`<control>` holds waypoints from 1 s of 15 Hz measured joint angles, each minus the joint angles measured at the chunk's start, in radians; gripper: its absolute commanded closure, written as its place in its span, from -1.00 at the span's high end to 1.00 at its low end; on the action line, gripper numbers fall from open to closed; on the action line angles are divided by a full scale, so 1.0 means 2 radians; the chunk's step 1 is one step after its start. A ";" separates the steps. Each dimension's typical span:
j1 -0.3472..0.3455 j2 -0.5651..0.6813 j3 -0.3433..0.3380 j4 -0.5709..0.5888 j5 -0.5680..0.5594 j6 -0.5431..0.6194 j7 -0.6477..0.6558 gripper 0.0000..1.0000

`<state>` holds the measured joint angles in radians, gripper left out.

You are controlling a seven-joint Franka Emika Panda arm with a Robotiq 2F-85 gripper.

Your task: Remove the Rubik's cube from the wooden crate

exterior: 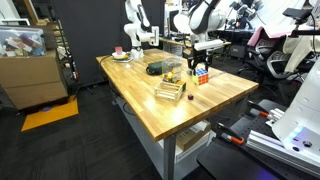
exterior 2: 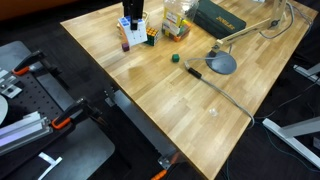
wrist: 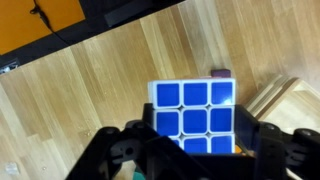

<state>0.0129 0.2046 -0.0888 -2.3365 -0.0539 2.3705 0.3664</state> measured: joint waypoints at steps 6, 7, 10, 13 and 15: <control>0.001 -0.001 -0.005 -0.016 -0.001 0.025 0.025 0.56; 0.001 -0.001 -0.005 -0.016 -0.001 0.025 0.025 0.56; 0.001 -0.001 -0.005 -0.016 -0.001 0.025 0.025 0.06; -0.005 0.009 -0.006 -0.016 0.019 0.027 0.016 0.06; -0.015 0.022 -0.007 -0.016 0.033 0.029 0.001 0.06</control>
<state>-0.0173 0.2481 -0.1030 -2.3677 0.0112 2.4284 0.3687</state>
